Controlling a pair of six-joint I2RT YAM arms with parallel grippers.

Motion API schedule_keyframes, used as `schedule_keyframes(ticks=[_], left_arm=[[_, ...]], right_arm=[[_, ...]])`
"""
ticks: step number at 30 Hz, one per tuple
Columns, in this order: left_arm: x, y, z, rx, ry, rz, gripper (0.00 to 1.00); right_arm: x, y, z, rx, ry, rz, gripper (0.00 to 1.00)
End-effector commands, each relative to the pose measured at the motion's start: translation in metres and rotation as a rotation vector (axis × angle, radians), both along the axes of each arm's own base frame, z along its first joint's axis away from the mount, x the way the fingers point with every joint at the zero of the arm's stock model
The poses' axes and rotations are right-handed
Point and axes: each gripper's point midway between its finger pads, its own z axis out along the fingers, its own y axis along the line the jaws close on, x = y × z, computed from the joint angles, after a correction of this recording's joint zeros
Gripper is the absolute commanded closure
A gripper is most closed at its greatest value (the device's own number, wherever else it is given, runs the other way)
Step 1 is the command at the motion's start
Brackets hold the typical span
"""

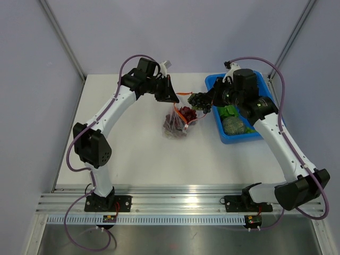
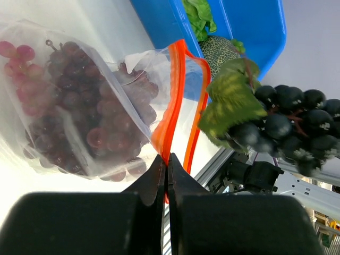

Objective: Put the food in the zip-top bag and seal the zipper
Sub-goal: Place the fake fruit in the zipper food storage bag.

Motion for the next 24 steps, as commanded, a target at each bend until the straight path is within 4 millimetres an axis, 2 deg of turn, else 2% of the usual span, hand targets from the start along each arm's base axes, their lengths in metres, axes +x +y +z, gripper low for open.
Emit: schedule_keyframes(ticks=[1, 10, 14, 17, 18, 20, 21, 24], left_arm=[[-0.003, 0.003, 0.041, -0.061, -0.105, -0.007, 1.00], [-0.003, 0.006, 0.039, -0.044, -0.101, -0.003, 1.00], [-0.007, 0.006, 0.041, -0.047, -0.105, -0.007, 1.00], [-0.009, 0.006, 0.045, -0.056, -0.115, -0.015, 1.00], [-0.011, 0.005, 0.048, -0.066, -0.119, -0.024, 1.00], [-0.012, 0.005, 0.050, -0.073, -0.118, -0.027, 1.00], [-0.012, 0.004, 0.051, -0.075, -0.122, -0.031, 1.00], [-0.012, 0.005, 0.053, -0.073, -0.127, -0.032, 1.00]], right_arm=[[0.003, 0.018, 0.014, 0.050, -0.048, 0.055, 1.00], [-0.001, 0.043, 0.007, 0.059, -0.033, 0.111, 1.00], [0.004, 0.050, -0.001, 0.063, -0.020, 0.125, 1.00], [0.014, 0.057, -0.016, 0.055, 0.004, 0.128, 1.00], [0.020, 0.059, -0.028, 0.044, 0.028, 0.130, 1.00], [0.024, 0.065, -0.036, 0.047, 0.043, 0.146, 1.00], [0.028, 0.068, -0.047, 0.039, 0.068, 0.151, 1.00], [0.031, 0.075, -0.064, 0.032, 0.106, 0.170, 1.00]])
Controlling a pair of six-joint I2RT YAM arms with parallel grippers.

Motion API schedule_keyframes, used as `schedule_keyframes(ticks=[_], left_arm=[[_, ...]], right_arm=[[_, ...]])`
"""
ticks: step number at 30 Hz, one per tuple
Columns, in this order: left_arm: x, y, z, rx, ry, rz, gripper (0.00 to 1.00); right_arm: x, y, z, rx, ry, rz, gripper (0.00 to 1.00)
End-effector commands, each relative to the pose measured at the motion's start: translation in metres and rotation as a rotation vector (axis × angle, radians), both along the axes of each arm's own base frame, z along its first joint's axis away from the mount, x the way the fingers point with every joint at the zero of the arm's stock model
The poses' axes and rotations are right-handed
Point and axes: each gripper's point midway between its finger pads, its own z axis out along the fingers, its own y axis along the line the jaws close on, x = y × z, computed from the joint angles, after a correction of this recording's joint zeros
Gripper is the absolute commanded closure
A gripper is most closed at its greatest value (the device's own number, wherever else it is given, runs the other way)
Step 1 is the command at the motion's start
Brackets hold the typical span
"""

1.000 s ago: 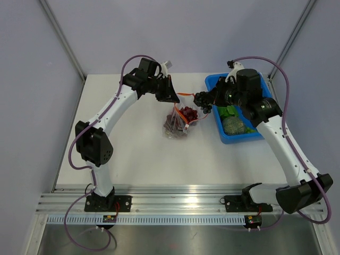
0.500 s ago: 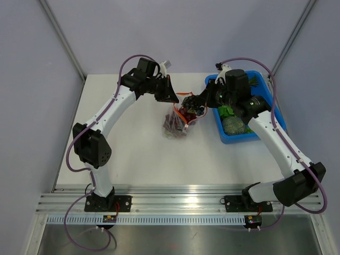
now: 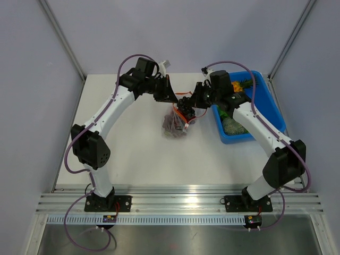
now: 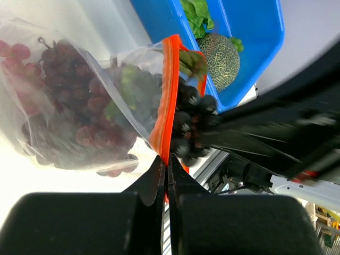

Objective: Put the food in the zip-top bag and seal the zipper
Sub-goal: Place the fake fruit in the zipper food storage bag.

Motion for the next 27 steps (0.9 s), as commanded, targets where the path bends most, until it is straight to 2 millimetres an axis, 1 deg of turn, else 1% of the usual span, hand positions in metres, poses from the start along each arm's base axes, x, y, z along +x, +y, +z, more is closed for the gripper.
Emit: schedule_keyframes(ticks=[1, 3, 5, 8, 9, 12, 14, 16, 18, 19, 20, 21, 22, 23, 24, 25, 26, 27], left_arm=[[-0.007, 0.001, 0.046, -0.077, -0.122, -0.036, 1.00], [-0.008, -0.001, 0.049, -0.093, -0.122, -0.046, 1.00], [-0.013, -0.006, 0.058, -0.140, -0.111, -0.072, 1.00], [-0.012, -0.009, 0.067, -0.159, -0.133, -0.080, 1.00], [-0.012, -0.008, 0.067, -0.155, -0.128, -0.079, 1.00], [-0.011, -0.009, 0.069, -0.155, -0.129, -0.085, 1.00], [-0.012, -0.008, 0.069, -0.155, -0.127, -0.085, 1.00], [-0.013, -0.007, 0.072, -0.157, -0.134, -0.086, 1.00], [-0.013, -0.007, 0.074, -0.162, -0.138, -0.086, 1.00], [-0.013, -0.007, 0.076, -0.167, -0.139, -0.085, 1.00], [-0.012, -0.007, 0.075, -0.166, -0.138, -0.084, 1.00], [-0.012, -0.007, 0.076, -0.168, -0.138, -0.086, 1.00], [-0.012, -0.007, 0.075, -0.167, -0.134, -0.084, 1.00], [-0.011, -0.006, 0.074, -0.167, -0.133, -0.082, 1.00], [-0.009, -0.005, 0.073, -0.166, -0.128, -0.080, 1.00], [-0.008, -0.004, 0.071, -0.164, -0.125, -0.075, 1.00], [-0.008, -0.004, 0.071, -0.164, -0.124, -0.075, 1.00], [-0.007, -0.003, 0.070, -0.164, -0.124, -0.072, 1.00]], right_arm=[[0.005, 0.016, -0.004, 0.027, -0.009, 0.045, 1.00], [0.005, 0.019, -0.014, 0.017, 0.011, 0.053, 1.00], [0.007, 0.021, -0.016, 0.006, 0.005, 0.047, 1.00], [0.006, 0.028, -0.010, 0.013, -0.022, 0.054, 1.00], [0.005, 0.032, -0.005, 0.015, -0.037, 0.061, 1.00], [0.005, 0.042, -0.001, 0.020, -0.052, 0.075, 1.00], [0.006, 0.046, -0.008, 0.018, -0.037, 0.078, 1.00], [0.010, 0.047, -0.024, 0.003, -0.005, 0.074, 1.00], [0.012, 0.045, -0.043, -0.026, 0.021, 0.062, 1.00], [0.012, 0.043, -0.050, -0.044, 0.033, 0.052, 1.00], [0.012, 0.041, -0.052, -0.055, 0.038, 0.052, 1.00], [0.011, 0.039, -0.049, -0.062, 0.028, 0.050, 1.00], [0.009, 0.036, -0.047, -0.070, 0.026, 0.046, 0.96], [0.009, 0.034, -0.041, -0.073, 0.012, 0.041, 0.91], [0.009, 0.028, -0.029, -0.084, -0.023, 0.027, 0.85], [0.005, 0.023, -0.026, -0.104, -0.024, 0.022, 0.70], [0.006, 0.020, -0.016, -0.110, -0.046, 0.012, 0.64], [0.006, 0.013, -0.004, -0.125, -0.083, -0.007, 0.57]])
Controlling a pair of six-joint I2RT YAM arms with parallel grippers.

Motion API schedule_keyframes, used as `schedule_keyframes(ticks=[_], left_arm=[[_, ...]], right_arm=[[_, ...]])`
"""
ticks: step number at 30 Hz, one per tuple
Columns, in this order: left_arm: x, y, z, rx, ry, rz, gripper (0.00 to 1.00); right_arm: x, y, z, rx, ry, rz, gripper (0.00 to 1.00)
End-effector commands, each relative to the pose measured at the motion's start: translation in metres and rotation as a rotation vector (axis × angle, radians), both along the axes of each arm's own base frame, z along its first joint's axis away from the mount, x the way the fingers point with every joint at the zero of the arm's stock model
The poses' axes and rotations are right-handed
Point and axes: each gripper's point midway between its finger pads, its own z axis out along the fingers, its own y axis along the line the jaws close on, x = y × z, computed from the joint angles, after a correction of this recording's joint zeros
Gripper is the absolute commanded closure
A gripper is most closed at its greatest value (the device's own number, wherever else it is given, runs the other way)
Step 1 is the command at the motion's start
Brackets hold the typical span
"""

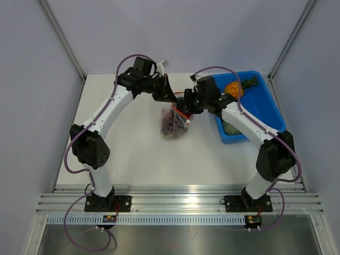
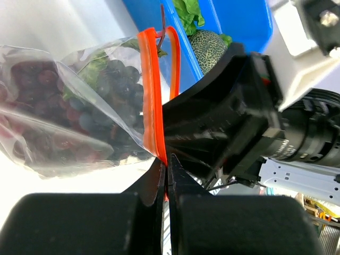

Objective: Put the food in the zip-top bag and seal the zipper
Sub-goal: Place the fake fruit in the zipper food storage bag, then adjust the zipper food storage bag at the center of the board.

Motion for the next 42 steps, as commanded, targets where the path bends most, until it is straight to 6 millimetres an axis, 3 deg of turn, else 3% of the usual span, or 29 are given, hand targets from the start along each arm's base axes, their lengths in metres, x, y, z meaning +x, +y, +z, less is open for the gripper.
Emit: schedule_keyframes(ticks=[1, 3, 5, 8, 12, 13, 16, 19, 22, 24, 25, 26, 28, 30, 38, 42], left_arm=[[-0.004, -0.005, 0.064, -0.128, -0.144, -0.045, 1.00], [-0.002, -0.004, 0.064, -0.128, -0.146, -0.042, 1.00], [-0.001, -0.004, 0.062, -0.126, -0.145, -0.041, 1.00], [0.001, -0.004, 0.061, -0.132, -0.141, -0.035, 1.00], [0.004, -0.006, 0.061, -0.145, -0.139, -0.039, 1.00], [0.005, -0.007, 0.061, -0.146, -0.140, -0.040, 1.00], [0.007, -0.008, 0.061, -0.157, -0.137, -0.045, 1.00], [0.010, -0.008, 0.060, -0.167, -0.129, -0.050, 1.00], [0.010, -0.007, 0.061, -0.177, -0.124, -0.056, 1.00], [0.010, -0.005, 0.061, -0.180, -0.126, -0.057, 1.00], [0.009, -0.004, 0.062, -0.179, -0.128, -0.057, 1.00], [0.010, -0.002, 0.063, -0.179, -0.131, -0.055, 1.00], [0.009, 0.000, 0.065, -0.181, -0.140, -0.055, 1.00], [0.008, 0.001, 0.064, -0.178, -0.137, -0.052, 1.00], [0.007, 0.005, 0.065, -0.176, -0.141, -0.045, 1.00], [0.007, 0.005, 0.066, -0.178, -0.139, -0.043, 1.00]], right_arm=[[0.000, -0.021, 0.059, -0.041, -0.163, -0.046, 0.50], [-0.001, -0.035, 0.084, -0.053, -0.239, -0.087, 0.41], [-0.004, -0.046, 0.109, -0.035, -0.317, -0.127, 0.24], [0.000, -0.077, 0.130, -0.089, -0.379, -0.227, 0.13], [0.005, -0.117, 0.132, -0.115, -0.361, -0.307, 0.08], [0.013, -0.139, 0.127, -0.124, -0.344, -0.362, 0.08], [0.018, -0.172, 0.116, -0.094, -0.293, -0.440, 0.09], [0.018, -0.173, 0.102, -0.086, -0.240, -0.430, 0.18], [0.018, -0.165, 0.069, -0.101, -0.131, -0.395, 0.24], [0.015, -0.147, 0.061, -0.024, -0.090, -0.345, 0.24], [0.012, -0.140, 0.044, -0.005, -0.043, -0.314, 0.24], [0.009, -0.130, 0.039, 0.048, -0.005, -0.288, 0.24], [0.009, -0.124, 0.022, 0.061, 0.040, -0.281, 0.31], [0.013, -0.120, 0.019, 0.093, 0.041, -0.286, 0.35], [0.021, -0.102, 0.009, 0.163, 0.082, -0.234, 0.30], [0.028, -0.097, 0.000, 0.168, 0.108, -0.223, 0.33]])
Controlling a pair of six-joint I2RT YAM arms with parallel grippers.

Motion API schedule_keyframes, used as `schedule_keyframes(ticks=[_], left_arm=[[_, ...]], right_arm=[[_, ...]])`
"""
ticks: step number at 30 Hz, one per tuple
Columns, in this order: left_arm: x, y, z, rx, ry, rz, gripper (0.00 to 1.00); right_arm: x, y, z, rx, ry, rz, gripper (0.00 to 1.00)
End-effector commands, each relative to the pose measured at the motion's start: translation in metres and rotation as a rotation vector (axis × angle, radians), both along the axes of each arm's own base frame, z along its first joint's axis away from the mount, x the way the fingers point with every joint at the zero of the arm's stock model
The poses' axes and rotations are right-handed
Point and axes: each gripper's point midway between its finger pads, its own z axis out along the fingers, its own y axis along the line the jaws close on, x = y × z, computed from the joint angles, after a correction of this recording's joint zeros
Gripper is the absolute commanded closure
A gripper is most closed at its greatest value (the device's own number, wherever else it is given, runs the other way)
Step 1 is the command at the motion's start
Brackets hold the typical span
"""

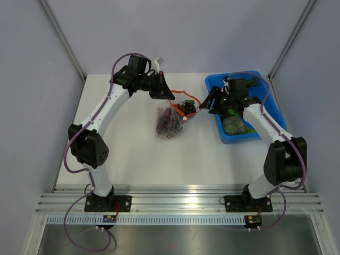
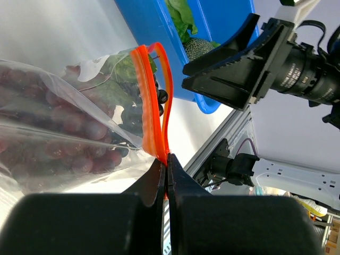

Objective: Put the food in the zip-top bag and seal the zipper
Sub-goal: Adjust the zipper food storage bag at the center of the board.

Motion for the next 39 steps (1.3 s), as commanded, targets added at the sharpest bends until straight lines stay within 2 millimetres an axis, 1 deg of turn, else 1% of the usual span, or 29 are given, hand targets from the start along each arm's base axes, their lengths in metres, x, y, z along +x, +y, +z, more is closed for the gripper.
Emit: schedule_keyframes(ticks=[1, 3, 4, 6, 7, 9, 10, 12, 13, 14, 15, 16, 18, 19, 22, 23, 26, 27, 28, 29, 31, 32, 33, 34, 35, 36, 37, 38, 39], left_arm=[[-0.003, -0.007, 0.057, -0.124, -0.155, -0.051, 1.00], [-0.004, -0.007, 0.058, -0.124, -0.154, -0.050, 1.00], [-0.003, -0.007, 0.058, -0.124, -0.155, -0.049, 1.00], [-0.003, -0.007, 0.057, -0.123, -0.156, -0.048, 1.00], [-0.003, -0.007, 0.056, -0.121, -0.153, -0.047, 1.00], [-0.003, -0.006, 0.054, -0.116, -0.148, -0.042, 1.00], [-0.002, -0.005, 0.053, -0.113, -0.149, -0.040, 1.00], [-0.002, -0.005, 0.051, -0.108, -0.150, -0.038, 1.00], [-0.002, -0.004, 0.052, -0.105, -0.152, -0.035, 1.00], [0.000, -0.002, 0.050, -0.096, -0.151, -0.026, 1.00], [0.003, -0.001, 0.053, -0.093, -0.162, -0.022, 1.00], [0.002, 0.001, 0.054, -0.088, -0.155, -0.022, 1.00], [0.006, 0.008, 0.061, -0.089, -0.170, -0.001, 1.00], [0.007, 0.011, 0.065, -0.090, -0.182, 0.006, 1.00], [0.011, 0.021, 0.078, -0.086, -0.219, 0.031, 1.00], [0.013, 0.022, 0.078, -0.079, -0.223, 0.042, 1.00], [0.012, 0.018, 0.066, -0.063, -0.198, 0.044, 1.00], [0.013, 0.017, 0.056, -0.039, -0.191, 0.044, 1.00], [0.018, 0.016, 0.034, -0.007, -0.157, 0.052, 1.00], [0.018, 0.012, 0.023, 0.001, -0.129, 0.044, 1.00], [0.017, 0.006, -0.004, 0.020, -0.048, 0.018, 1.00], [0.017, 0.005, -0.008, 0.027, -0.034, 0.015, 1.00], [0.016, 0.004, -0.009, 0.025, -0.035, 0.011, 1.00], [0.012, 0.003, -0.001, 0.012, -0.053, 0.007, 1.00], [0.011, 0.004, 0.002, 0.007, -0.057, 0.012, 1.00], [0.012, 0.004, 0.008, -0.002, -0.079, 0.016, 1.00], [0.012, 0.005, 0.015, -0.009, -0.095, 0.020, 1.00], [0.011, 0.005, 0.024, -0.018, -0.114, 0.020, 1.00], [0.010, 0.005, 0.027, -0.021, -0.117, 0.021, 1.00]], right_arm=[[0.015, 0.015, 0.009, 0.059, -0.029, 0.029, 0.33], [0.018, 0.021, 0.009, 0.080, -0.039, 0.044, 0.36], [0.020, 0.023, 0.004, 0.085, -0.022, 0.043, 0.40], [0.022, 0.029, 0.000, 0.099, -0.016, 0.058, 0.47], [0.022, 0.031, -0.004, 0.100, -0.005, 0.060, 0.58], [0.019, 0.036, -0.004, 0.104, -0.003, 0.069, 0.71], [0.018, 0.037, -0.002, 0.106, -0.009, 0.069, 0.82], [0.015, 0.036, 0.004, 0.094, -0.014, 0.067, 0.96], [0.013, 0.037, 0.019, 0.085, -0.052, 0.075, 1.00], [0.014, 0.036, 0.027, 0.067, -0.074, 0.064, 1.00], [0.010, 0.036, 0.033, 0.056, -0.077, 0.068, 1.00], [0.009, 0.040, 0.058, 0.055, -0.136, 0.082, 1.00], [0.002, 0.042, 0.075, 0.042, -0.160, 0.091, 1.00], [-0.003, 0.049, 0.097, 0.049, -0.211, 0.115, 1.00], [-0.012, 0.057, 0.117, 0.064, -0.249, 0.129, 1.00], [-0.016, 0.063, 0.117, 0.069, -0.250, 0.144, 1.00], [-0.016, 0.065, 0.092, 0.058, -0.201, 0.127, 1.00], [-0.018, 0.063, 0.073, 0.045, -0.165, 0.119, 1.00], [-0.017, 0.063, 0.063, 0.044, -0.149, 0.109, 1.00], [-0.013, 0.062, 0.057, 0.042, -0.151, 0.096, 1.00], [-0.009, 0.060, 0.036, 0.008, -0.108, 0.084, 1.00], [-0.010, 0.059, 0.033, -0.004, -0.096, 0.082, 0.98], [-0.008, 0.059, 0.039, -0.007, -0.107, 0.085, 0.91], [-0.007, 0.056, 0.046, -0.020, -0.130, 0.080, 0.68], [-0.008, 0.050, 0.048, -0.048, -0.133, 0.069, 0.57], [-0.005, 0.044, 0.066, -0.080, -0.186, 0.060, 0.47], [0.001, 0.031, 0.072, -0.138, -0.210, 0.018, 0.40], [-0.001, 0.021, 0.075, -0.178, -0.207, 0.000, 0.31], [0.004, 0.008, 0.095, -0.203, -0.258, -0.028, 0.28]])
